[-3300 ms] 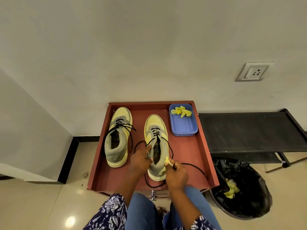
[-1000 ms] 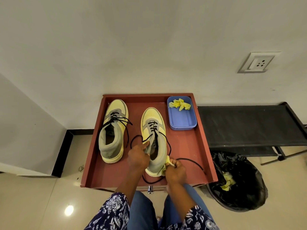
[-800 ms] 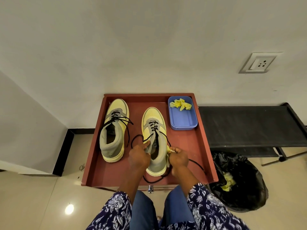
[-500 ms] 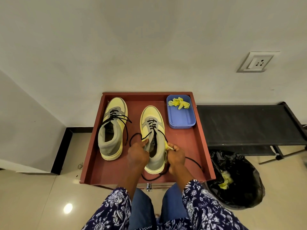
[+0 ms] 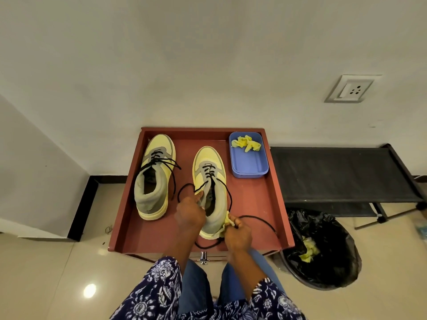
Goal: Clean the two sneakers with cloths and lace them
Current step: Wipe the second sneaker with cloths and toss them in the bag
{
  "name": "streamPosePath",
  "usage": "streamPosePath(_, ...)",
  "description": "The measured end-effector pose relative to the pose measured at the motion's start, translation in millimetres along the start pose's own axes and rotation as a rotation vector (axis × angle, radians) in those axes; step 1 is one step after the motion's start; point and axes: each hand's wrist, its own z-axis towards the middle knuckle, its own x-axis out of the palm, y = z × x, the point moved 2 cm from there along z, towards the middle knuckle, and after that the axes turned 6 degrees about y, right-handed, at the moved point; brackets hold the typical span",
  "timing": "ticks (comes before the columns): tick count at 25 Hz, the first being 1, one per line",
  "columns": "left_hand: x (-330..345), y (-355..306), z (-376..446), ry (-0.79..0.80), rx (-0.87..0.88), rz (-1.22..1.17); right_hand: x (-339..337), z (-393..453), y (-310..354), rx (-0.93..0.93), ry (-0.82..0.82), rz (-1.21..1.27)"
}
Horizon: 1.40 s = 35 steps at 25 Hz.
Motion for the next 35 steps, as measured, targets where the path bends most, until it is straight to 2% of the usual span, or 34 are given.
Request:
streamPosePath(8, -1.5, -0.6, -6.7, -0.041, 0.042, -0.038, 14.4, 49.8, 42.9, -0.052, 0.113, -0.175)
streamPosePath(14, 2.0, 2.3, -5.3, -0.071, 0.036, -0.045, 7.2, 6.7, 32.8, -0.159, 0.05, -0.077)
streamPosePath(17, 2.3, 1.9, -6.0, -0.083, 0.047, -0.033, 5.5, -19.8, 22.1, -0.265, 0.015, -0.11)
streamPosePath(21, 0.3, 0.5, -5.9, -0.07, 0.087, -0.012, 3.4, -24.8, 21.3, -0.299, 0.002, -0.132)
streamPosePath(25, 0.8, 0.1, -5.9, -0.047, 0.154, -0.019, 6.8, 0.2, 46.5, -0.319, 0.015, -0.255)
streamPosePath(31, 3.0, 1.3, -1.9, -0.074, 0.199, -0.028, 22.9, 26.5, 93.6, -0.477, 0.172, -0.578)
streamPosePath(35, 6.9, 4.1, -1.3, -0.095, 0.187, -0.064, 22.0, 26.8, 86.7, -0.548, 0.208, -0.602)
